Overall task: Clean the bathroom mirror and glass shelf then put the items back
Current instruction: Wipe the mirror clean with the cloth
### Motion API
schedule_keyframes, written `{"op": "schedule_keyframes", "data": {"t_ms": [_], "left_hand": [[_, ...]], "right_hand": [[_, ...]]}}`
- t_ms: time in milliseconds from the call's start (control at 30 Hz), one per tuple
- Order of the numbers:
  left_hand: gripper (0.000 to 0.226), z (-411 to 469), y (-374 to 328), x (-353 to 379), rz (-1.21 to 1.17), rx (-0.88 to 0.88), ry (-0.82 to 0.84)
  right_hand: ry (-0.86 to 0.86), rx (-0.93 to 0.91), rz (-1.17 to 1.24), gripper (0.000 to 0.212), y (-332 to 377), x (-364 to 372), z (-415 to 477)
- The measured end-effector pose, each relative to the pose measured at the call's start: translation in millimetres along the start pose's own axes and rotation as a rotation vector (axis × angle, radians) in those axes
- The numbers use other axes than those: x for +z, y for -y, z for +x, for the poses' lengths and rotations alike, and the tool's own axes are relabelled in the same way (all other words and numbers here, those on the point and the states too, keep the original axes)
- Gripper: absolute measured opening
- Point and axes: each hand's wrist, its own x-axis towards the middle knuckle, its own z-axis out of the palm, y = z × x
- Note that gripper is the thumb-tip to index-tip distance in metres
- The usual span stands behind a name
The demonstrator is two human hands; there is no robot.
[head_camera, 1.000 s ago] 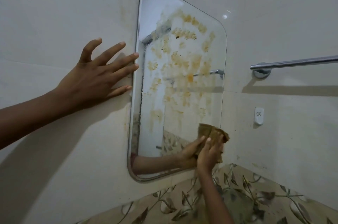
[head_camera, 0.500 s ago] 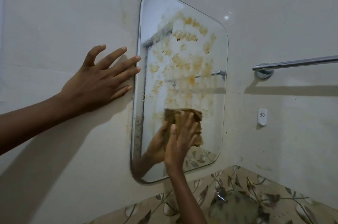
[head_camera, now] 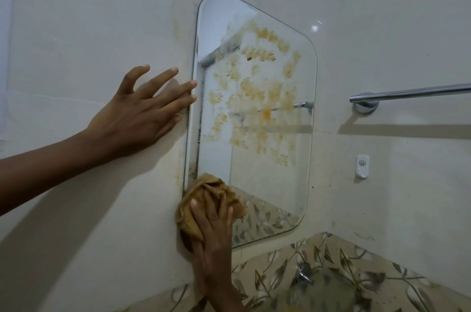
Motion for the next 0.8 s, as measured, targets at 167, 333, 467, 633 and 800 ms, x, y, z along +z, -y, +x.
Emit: {"op": "schedule_keyframes", "data": {"t_ms": [167, 333, 467, 633, 800], "left_hand": [[0.048, 0.2, -0.9, -0.4, 0.006, -0.011, 0.003], [0.048, 0.6, -1.1, -0.3, 0.025, -0.005, 0.006], [0.048, 1.0, -1.3, 0.1, 0.025, -0.014, 0.002], [0.048, 1.2, -1.9, 1.4, 0.021, -0.014, -0.003], [0.047, 0.5, -1.9, -0.3, -0.001, -0.023, -0.011]], "right_hand": [[-0.258, 0.360, 0.065, 0.045, -48.1, -17.6, -12.2], [-0.455, 0.777, 0.091, 0.056, -104.8, -60.1, 26.2], [-0.471, 0.875, 0.114, 0.070, -127.6, -91.7, 81.0], [-0.430, 0.819, 0.158, 0.078, -95.9, -94.6, 133.7], [-0.292, 0.493, 0.149, 0.056, -25.3, -62.9, 156.8]]}}
